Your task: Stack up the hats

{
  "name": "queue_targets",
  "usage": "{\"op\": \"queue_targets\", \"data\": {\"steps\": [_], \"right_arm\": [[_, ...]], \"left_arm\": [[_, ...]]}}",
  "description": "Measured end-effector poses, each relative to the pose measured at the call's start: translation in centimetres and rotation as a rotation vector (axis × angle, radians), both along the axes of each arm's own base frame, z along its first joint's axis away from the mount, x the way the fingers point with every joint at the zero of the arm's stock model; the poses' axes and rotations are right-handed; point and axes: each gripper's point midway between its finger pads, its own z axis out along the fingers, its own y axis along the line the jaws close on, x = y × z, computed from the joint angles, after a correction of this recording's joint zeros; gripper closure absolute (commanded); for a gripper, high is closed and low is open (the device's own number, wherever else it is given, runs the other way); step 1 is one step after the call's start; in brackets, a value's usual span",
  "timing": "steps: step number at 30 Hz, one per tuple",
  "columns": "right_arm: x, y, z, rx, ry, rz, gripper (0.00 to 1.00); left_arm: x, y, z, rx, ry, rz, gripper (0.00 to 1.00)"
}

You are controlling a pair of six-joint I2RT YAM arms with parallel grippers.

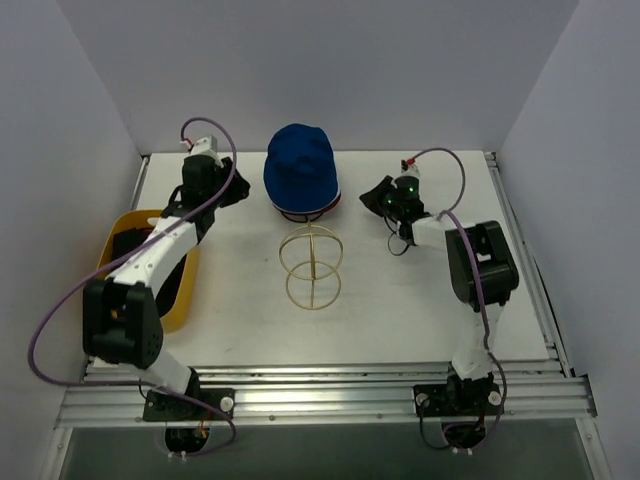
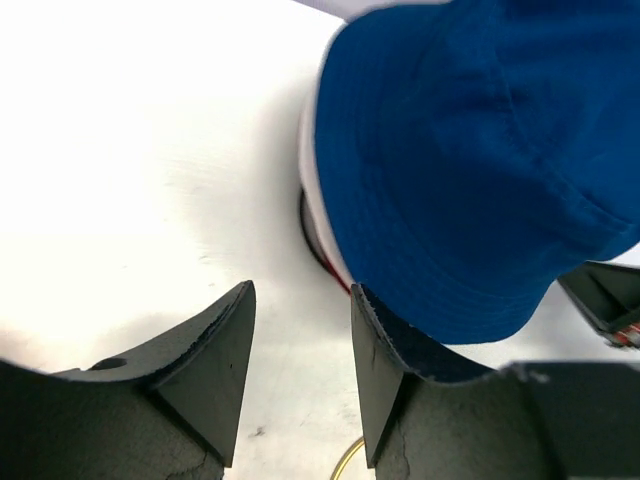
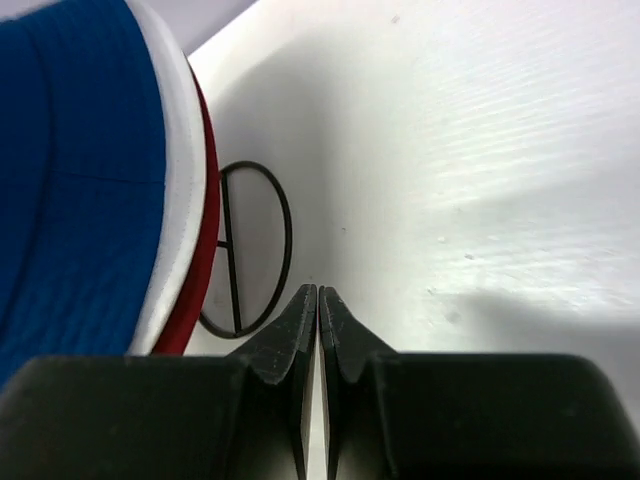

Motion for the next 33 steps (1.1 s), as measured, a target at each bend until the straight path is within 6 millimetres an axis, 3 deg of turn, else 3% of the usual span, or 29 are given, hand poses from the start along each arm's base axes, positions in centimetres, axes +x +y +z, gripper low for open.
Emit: {"op": "queue_targets", "data": {"steps": [3, 6, 10, 13, 16, 21, 26, 33], "right_arm": [[-1.7, -2.3, 2.4, -0.011, -0.016, -0.040, 0.97], [-4.0, -3.2, 6.3, -0.012, -0.074, -0.051, 0.96], [-8.2, -3.3, 10.7, -0.002, -0.169, -0.032, 0.95], [-11.4, -2.5, 12.3, 0.000, -0.215, 0.003, 0.94], [-13.7, -1.8, 12.5, -0.005, -0.227, 0.037, 0.94], [-15.3, -1.9, 11.7, -0.025, -0.212, 0.056, 0.94], [-16.0, -2.2, 11.6, -0.036, -0.216, 0.059, 0.93], [-16.6, -2.3, 11.0, -0.041, -0.212, 0.070, 0.94]], "left_arm": [[-2.4, 2.6, 3.4, 0.058, -0.033, 0.098, 0.40], [-5.0, 5.5, 7.2, 0.095, -0.088, 0.213, 0.36], [-8.1, 9.8, 9.1, 0.099, -0.091, 0.375, 0.34], [-10.0, 13.3, 7.3, 0.091, -0.029, 0.505, 0.27], [-12.1, 16.4, 3.2, 0.081, 0.084, 0.620, 0.24], [-16.4, 20.0, -3.1, 0.100, 0.294, 0.788, 0.24], [-18.3, 20.8, -5.0, 0.125, 0.360, 0.862, 0.22], [-18.9, 22.2, -6.3, 0.122, 0.381, 0.925, 0.21]]}}
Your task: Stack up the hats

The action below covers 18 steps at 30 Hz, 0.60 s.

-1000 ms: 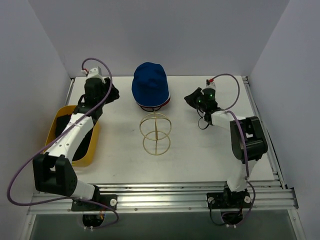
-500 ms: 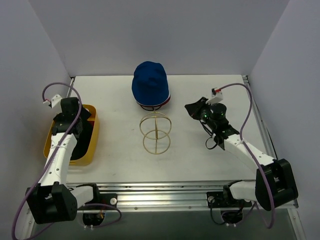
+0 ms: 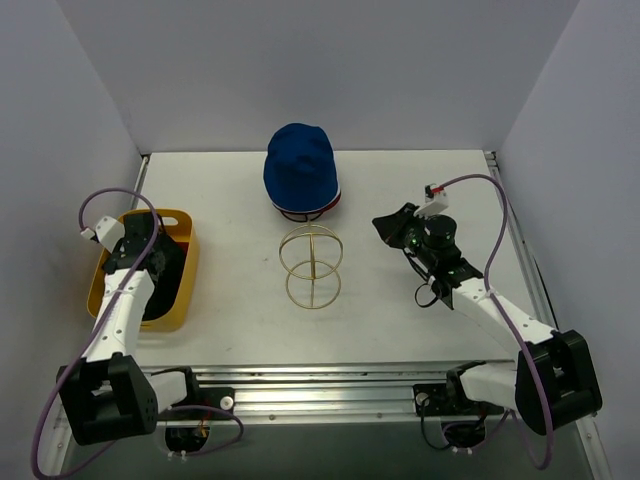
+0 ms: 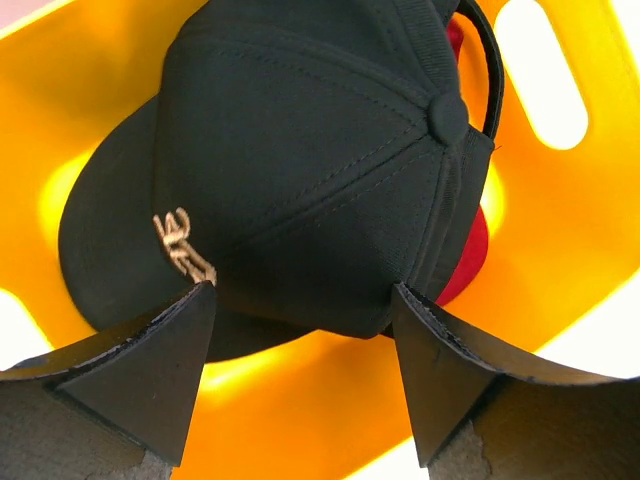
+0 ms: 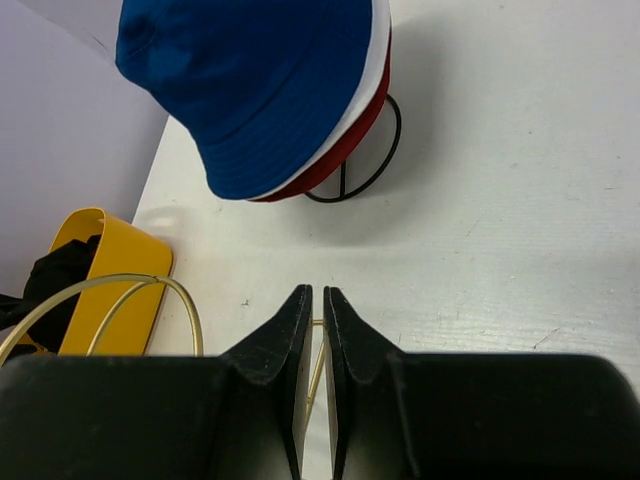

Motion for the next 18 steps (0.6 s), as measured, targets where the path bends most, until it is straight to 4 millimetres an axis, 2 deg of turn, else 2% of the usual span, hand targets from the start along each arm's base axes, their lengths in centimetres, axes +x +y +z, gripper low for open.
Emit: {"op": "queue_targets", "data": {"steps": [2, 5, 8, 9, 10, 12, 13, 18], "right_arm": [[-0.1, 0.1, 0.0, -0.002, -0.001, 0.005, 0.94], [0.0, 0.1, 0.0, -0.008, -0.006, 0.008, 0.94], [0.0, 0.0, 0.0, -0.011, -0.009, 0.009, 0.94], [0.0, 0.0, 0.0, -0.012, -0.009, 0.009, 0.94], [0.0, 0.0, 0.0, -0.013, -0.009, 0.008, 0.94], [0.0, 0.0, 0.0, -0.013, -0.010, 0.009, 0.94], [0.0, 0.0, 0.0, -0.014, -0.010, 0.009, 0.94], [-0.1, 0.2, 0.0, -0.015, -0.009, 0.012, 0.94]], "left_arm": [[0.5, 0.3, -0.1, 0.002, -0.010, 0.008, 0.21], [1.2, 0.5, -0.5, 0.004, -0.014, 0.007, 0.29], [1.9, 0.6, -1.1, 0.009, -0.007, 0.004, 0.49], [2.1, 0.7, -1.2, 0.011, -0.005, 0.002, 0.58], [2.2, 0.8, -1.3, 0.013, -0.004, 0.000, 0.74], [2.5, 0.8, -1.3, 0.020, -0.007, -0.007, 0.85], [2.6, 0.9, -1.2, 0.022, -0.011, -0.009, 0.96], [2.8, 0.9, -0.8, 0.036, -0.020, -0.025, 0.98]]}}
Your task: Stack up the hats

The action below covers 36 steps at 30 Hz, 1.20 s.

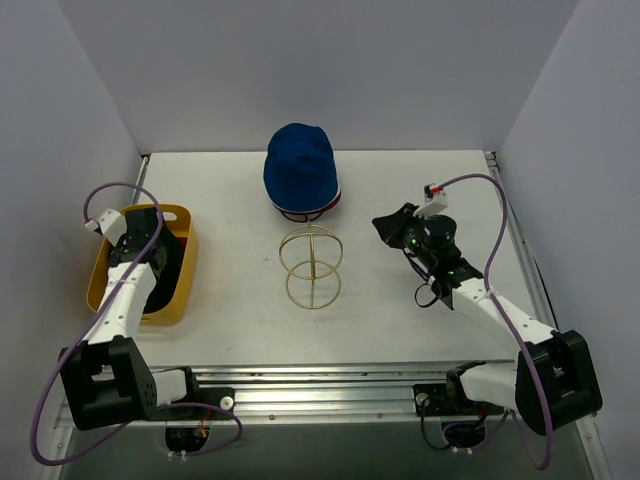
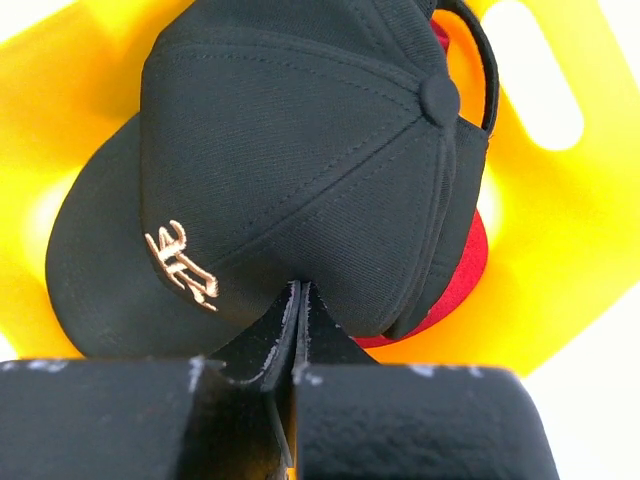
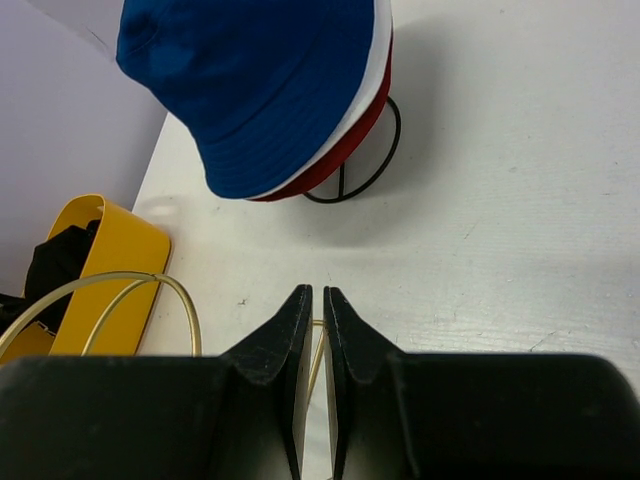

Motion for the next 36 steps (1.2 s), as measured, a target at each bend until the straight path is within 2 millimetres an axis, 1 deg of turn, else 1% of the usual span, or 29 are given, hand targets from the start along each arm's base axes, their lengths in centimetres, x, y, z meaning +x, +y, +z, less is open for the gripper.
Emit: {"op": "queue_targets", "data": {"steps": [1, 3, 4, 5, 6, 7, 10, 13, 17, 18, 24, 28, 29, 31, 32, 34, 35, 36], "right_arm": [[0.0, 0.1, 0.0, 0.000, 0.000, 0.002, 0.94], [-0.1, 0.2, 0.0, -0.001, 0.000, 0.005, 0.94], [-0.1, 0.2, 0.0, -0.001, 0.000, 0.006, 0.94], [-0.1, 0.3, 0.0, -0.002, 0.000, 0.008, 0.94], [-0.2, 0.3, 0.0, -0.003, -0.001, 0.009, 0.94], [-0.2, 0.3, 0.0, -0.003, -0.001, 0.010, 0.94], [-0.3, 0.5, 0.0, -0.004, -0.002, 0.014, 0.94], [-0.2, 0.5, 0.0, -0.009, -0.004, 0.011, 0.94], [-0.2, 0.4, -0.1, -0.017, -0.007, 0.011, 0.94], [-0.2, 0.5, -0.1, -0.019, -0.008, 0.012, 0.94], [-0.3, 0.5, 0.1, -0.022, -0.015, 0.011, 0.94], [-0.3, 0.4, 0.1, -0.025, -0.015, 0.008, 0.94], [-0.3, 0.4, 0.1, -0.025, -0.015, 0.008, 0.94], [-0.3, 0.4, 0.1, -0.025, -0.015, 0.008, 0.94], [-0.3, 0.4, 0.1, -0.025, -0.015, 0.008, 0.94], [-0.3, 0.4, 0.1, -0.026, -0.015, 0.006, 0.94], [-0.3, 0.3, 0.1, -0.026, -0.014, 0.005, 0.93], [-0.2, 0.3, 0.0, -0.027, -0.013, 0.003, 0.93]], "left_arm": [[0.0, 0.0, 0.2, 0.003, -0.003, -0.003, 0.91], [-0.2, 0.0, 0.6, 0.011, -0.018, -0.013, 0.56], [-0.2, -0.1, 1.0, 0.016, -0.028, -0.018, 0.34], [-0.2, -0.1, 1.4, 0.020, -0.038, -0.024, 0.21], [-0.1, -0.1, 1.7, 0.021, -0.054, -0.021, 0.04], [0.0, -0.2, 1.9, 0.024, -0.060, -0.024, 0.06], [0.4, -0.5, 1.8, 0.027, -0.055, -0.030, 0.06], [1.2, -1.2, 1.6, 0.043, -0.026, -0.044, 0.06], [2.1, -1.4, 0.9, 0.056, 0.017, -0.035, 0.01], [2.3, -1.3, 0.6, 0.059, 0.026, -0.029, 0.06], [2.6, -0.8, -0.8, 0.071, 0.068, 0.006, 0.16], [2.5, -0.4, -1.3, 0.085, 0.090, 0.023, 0.32], [2.4, -0.3, -1.3, 0.091, 0.095, 0.027, 0.42], [2.3, -0.2, -1.4, 0.098, 0.103, 0.030, 0.57], [2.2, -0.2, -1.4, 0.100, 0.107, 0.030, 0.71], [2.0, -0.1, -1.4, 0.109, 0.120, 0.027, 0.85], [2.0, 0.0, -1.4, 0.113, 0.124, 0.025, 0.97], [2.0, 0.1, -1.4, 0.118, 0.126, 0.024, 0.98]]}}
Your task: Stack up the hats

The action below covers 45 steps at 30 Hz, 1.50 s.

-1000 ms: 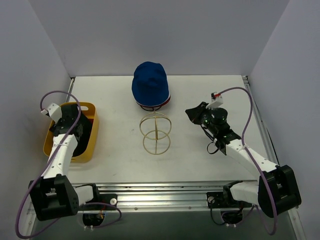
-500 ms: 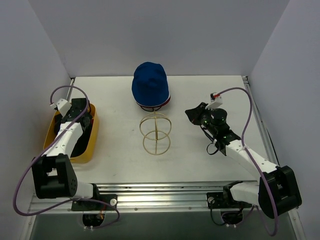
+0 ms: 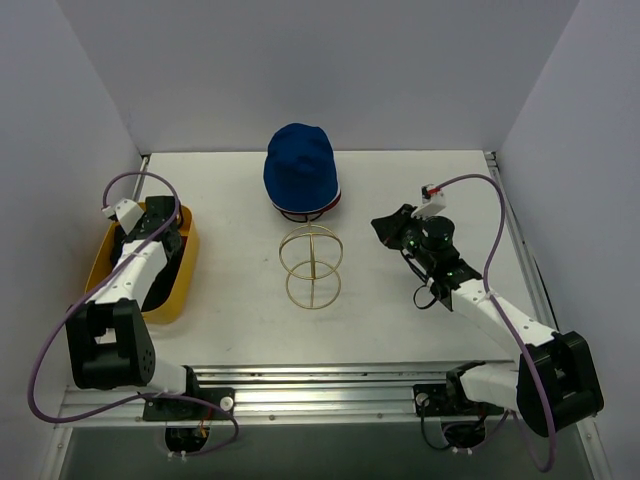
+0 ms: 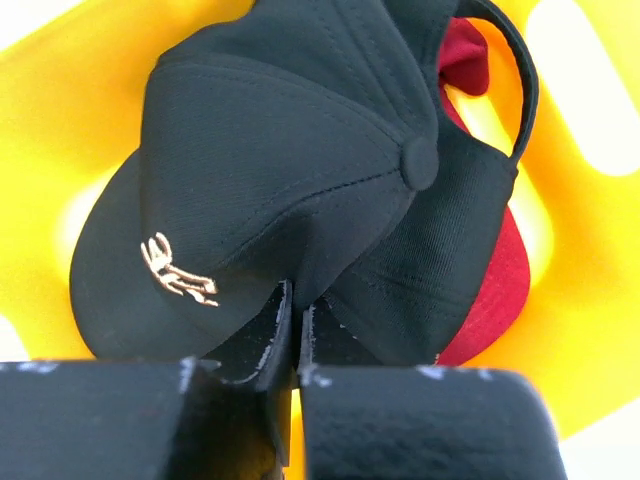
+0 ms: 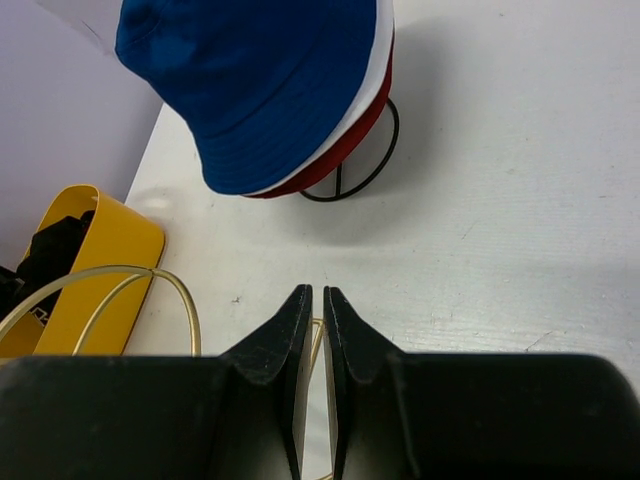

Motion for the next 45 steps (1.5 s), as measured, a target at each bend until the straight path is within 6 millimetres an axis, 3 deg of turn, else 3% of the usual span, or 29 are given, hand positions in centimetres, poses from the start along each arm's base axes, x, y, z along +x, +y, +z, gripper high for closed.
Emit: {"op": "queue_targets", "data": {"steps": [8, 13, 18, 25, 28, 33, 37, 41, 45], "right_arm": [[0.0, 0.0, 0.0, -0.002, 0.001, -0.003, 0.93], [-0.1, 0.1, -0.2, -0.005, 0.007, -0.002, 0.93], [-0.3, 0.1, -0.6, -0.013, 0.023, -0.003, 0.93], [-0.8, 0.5, -0.2, -0.016, 0.018, 0.003, 0.93], [-0.9, 0.6, -0.3, -0.021, 0.021, 0.007, 0.93], [-1.0, 0.7, -0.4, -0.029, 0.029, 0.007, 0.93], [-0.9, 0.9, 0.2, -0.030, 0.025, 0.008, 0.93], [-0.9, 1.2, 1.2, -0.024, 0.013, 0.012, 0.93], [-1.3, 1.1, 2.5, -0.015, -0.003, 0.013, 0.93]], "left_arm": [[-1.2, 0.0, 1.5, 0.020, 0.008, -0.023, 0.98], [-2.5, -0.2, 5.1, 0.036, -0.058, -0.040, 0.95], [-2.4, -0.9, 8.2, 0.042, -0.148, -0.064, 0.96], [-2.2, -1.1, 8.8, 0.046, -0.154, -0.073, 0.96], [-2.1, -1.5, 10.0, 0.054, -0.160, -0.092, 0.96], [-1.0, -2.8, 14.8, 0.071, -0.255, -0.149, 0.96], [-1.3, -3.9, 19.2, 0.066, -0.363, -0.220, 0.98], [-2.2, -5.4, 21.7, 0.043, -0.430, -0.326, 0.98], [-2.2, -8.8, 22.5, -0.025, -0.462, -0.500, 0.98]]}}
